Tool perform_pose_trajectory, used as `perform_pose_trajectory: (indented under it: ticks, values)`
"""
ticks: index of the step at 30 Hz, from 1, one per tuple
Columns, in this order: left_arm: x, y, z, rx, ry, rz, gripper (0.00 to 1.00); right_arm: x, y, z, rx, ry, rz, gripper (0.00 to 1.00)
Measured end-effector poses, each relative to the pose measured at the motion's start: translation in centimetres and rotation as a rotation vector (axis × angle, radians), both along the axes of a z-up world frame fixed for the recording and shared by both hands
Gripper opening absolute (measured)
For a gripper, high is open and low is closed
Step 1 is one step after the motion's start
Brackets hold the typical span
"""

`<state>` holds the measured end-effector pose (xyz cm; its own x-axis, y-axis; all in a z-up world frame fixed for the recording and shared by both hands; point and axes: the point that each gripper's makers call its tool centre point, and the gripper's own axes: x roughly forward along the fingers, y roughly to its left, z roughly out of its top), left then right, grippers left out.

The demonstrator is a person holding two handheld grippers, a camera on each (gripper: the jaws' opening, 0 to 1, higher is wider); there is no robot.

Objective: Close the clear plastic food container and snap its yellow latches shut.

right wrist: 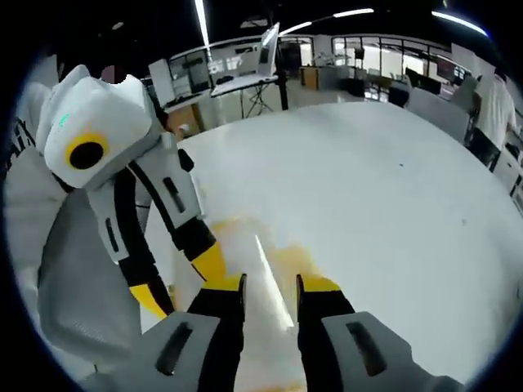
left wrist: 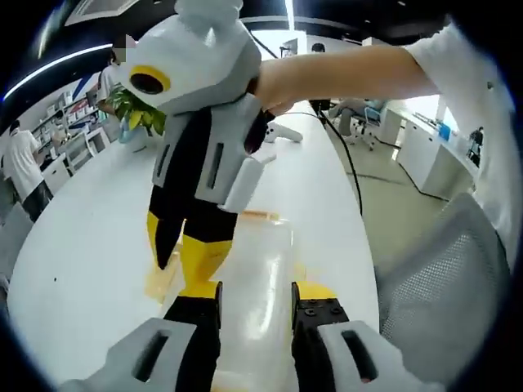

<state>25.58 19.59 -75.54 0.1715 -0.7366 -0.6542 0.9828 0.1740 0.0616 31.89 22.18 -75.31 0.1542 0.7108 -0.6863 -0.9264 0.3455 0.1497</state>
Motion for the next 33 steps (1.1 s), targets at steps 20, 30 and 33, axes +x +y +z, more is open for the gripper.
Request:
perform_pose_trajectory:
  ticks: [20, 30, 33]
  values:
    - [-1.0, 0.6, -0.8, 0.086, -0.131, -0.086, 0.37, -1.1, -0.1, -1.3, 0.016, 0.254, 0.039, 0.32]
    - [-1.0, 0.6, -1.3, 0.149, -0.272, -0.133, 0.38, -1.1, 0.2, -1.7, -0.08, 0.317, 0.169, 0.26]
    - [-1.0, 0.6, -1.3, 0.147, -0.272, -0.125, 0.38, -1.2, 0.3, -1.8, -0.09, 0.335, 0.188, 0.26]
